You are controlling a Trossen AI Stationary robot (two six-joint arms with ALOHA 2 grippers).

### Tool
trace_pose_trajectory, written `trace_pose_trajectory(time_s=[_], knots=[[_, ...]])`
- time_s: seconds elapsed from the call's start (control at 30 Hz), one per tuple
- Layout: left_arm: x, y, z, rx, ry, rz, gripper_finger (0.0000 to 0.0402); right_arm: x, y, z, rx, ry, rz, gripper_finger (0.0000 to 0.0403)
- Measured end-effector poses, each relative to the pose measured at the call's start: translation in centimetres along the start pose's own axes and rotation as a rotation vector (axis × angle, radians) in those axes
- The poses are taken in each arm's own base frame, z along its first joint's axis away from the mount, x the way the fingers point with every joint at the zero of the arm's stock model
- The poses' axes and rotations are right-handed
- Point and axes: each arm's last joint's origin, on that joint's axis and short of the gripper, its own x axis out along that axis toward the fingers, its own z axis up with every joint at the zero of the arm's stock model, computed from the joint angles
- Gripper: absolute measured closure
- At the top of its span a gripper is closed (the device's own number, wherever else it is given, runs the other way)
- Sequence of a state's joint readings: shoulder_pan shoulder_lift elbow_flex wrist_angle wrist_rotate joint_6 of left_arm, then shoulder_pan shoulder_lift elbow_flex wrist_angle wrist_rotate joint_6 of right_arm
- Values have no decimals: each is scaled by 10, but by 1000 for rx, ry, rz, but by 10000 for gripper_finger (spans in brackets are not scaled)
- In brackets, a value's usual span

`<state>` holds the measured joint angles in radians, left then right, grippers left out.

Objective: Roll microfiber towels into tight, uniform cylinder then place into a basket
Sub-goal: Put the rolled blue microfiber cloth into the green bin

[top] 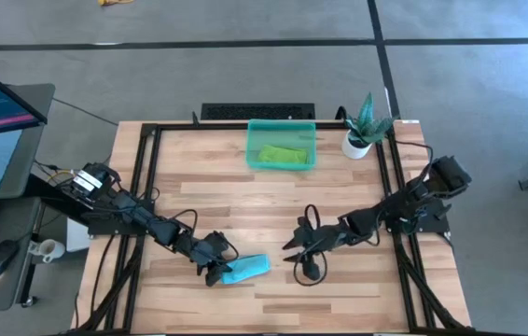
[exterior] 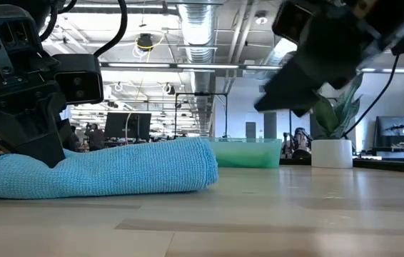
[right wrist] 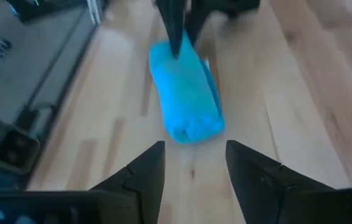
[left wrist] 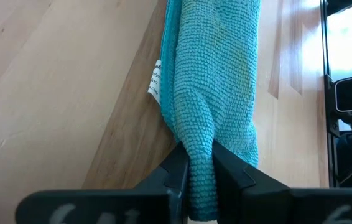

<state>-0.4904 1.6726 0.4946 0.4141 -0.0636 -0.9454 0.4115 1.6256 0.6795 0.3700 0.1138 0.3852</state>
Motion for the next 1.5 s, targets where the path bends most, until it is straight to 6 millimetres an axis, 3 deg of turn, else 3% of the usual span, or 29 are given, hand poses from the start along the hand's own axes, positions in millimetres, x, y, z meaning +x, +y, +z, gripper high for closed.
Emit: trace_pose_trajectory(time_s=[0.33, 0.73, 1.17, 1.3, 1.4, 1.5], knots=[[0, 0, 0, 0, 1, 1, 372, 17, -7, -7, 18, 8, -14, 205], [0, 0, 0, 0, -1, 1, 372, 50, -16, 3, 38, 31, -58, 155], [0, 0, 0, 0, 0, 3, 372, 61, -31, 40, 83, -39, -97, 154], [0, 0, 0, 0, 0, 3, 372, 71, -24, 43, 78, -53, -48, 154], [0, 0, 0, 0, 0, 3, 372, 82, -23, 30, 70, 21, -35, 154], [0, 0, 0, 0, -1, 2, 372, 94, -20, 31, 69, 29, 6, 154]])
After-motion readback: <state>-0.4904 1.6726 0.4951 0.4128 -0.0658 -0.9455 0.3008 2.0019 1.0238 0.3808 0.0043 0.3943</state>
